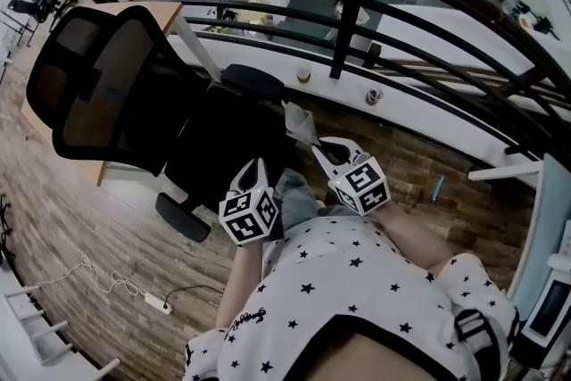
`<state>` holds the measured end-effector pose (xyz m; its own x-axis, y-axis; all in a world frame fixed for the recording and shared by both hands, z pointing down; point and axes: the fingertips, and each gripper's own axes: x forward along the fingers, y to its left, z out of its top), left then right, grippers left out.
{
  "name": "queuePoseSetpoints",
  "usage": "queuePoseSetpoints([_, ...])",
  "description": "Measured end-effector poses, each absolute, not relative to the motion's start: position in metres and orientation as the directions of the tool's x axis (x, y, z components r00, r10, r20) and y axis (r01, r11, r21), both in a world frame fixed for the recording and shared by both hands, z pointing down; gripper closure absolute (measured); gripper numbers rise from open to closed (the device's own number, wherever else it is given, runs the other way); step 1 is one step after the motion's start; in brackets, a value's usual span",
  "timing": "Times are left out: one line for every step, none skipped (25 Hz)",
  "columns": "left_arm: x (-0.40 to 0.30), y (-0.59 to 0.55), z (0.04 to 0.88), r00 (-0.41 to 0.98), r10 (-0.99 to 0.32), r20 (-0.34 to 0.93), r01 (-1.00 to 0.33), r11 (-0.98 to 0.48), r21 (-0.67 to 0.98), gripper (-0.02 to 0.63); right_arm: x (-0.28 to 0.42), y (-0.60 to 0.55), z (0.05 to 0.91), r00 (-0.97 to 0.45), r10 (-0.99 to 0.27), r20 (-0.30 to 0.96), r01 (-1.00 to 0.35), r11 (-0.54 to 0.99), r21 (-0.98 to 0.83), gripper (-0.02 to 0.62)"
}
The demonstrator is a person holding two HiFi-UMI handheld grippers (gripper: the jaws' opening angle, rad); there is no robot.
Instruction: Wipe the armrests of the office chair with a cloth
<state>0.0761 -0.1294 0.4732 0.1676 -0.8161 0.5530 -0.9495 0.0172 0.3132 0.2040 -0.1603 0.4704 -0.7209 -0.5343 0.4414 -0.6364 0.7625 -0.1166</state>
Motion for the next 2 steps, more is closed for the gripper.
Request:
queuePoseSetpoints([0.0761, -0.1299, 0.4734, 0.167, -0.816, 0.553, -0.949, 0.018, 0.314, 0.6, 0.2042, -0.161, 0.4708, -0.721, -0.534, 0.442, -0.637, 0.762, -0.118, 0.56])
queuePoseSetpoints([0.076, -0.1305, 0.4736, 0.167, -0.816, 0.553, -0.949, 0.019, 0.315, 0.6, 0.2044, -0.1617, 0.4712, -0.721, -0.534, 0.442, -0.637, 0.761, -0.119, 0.56])
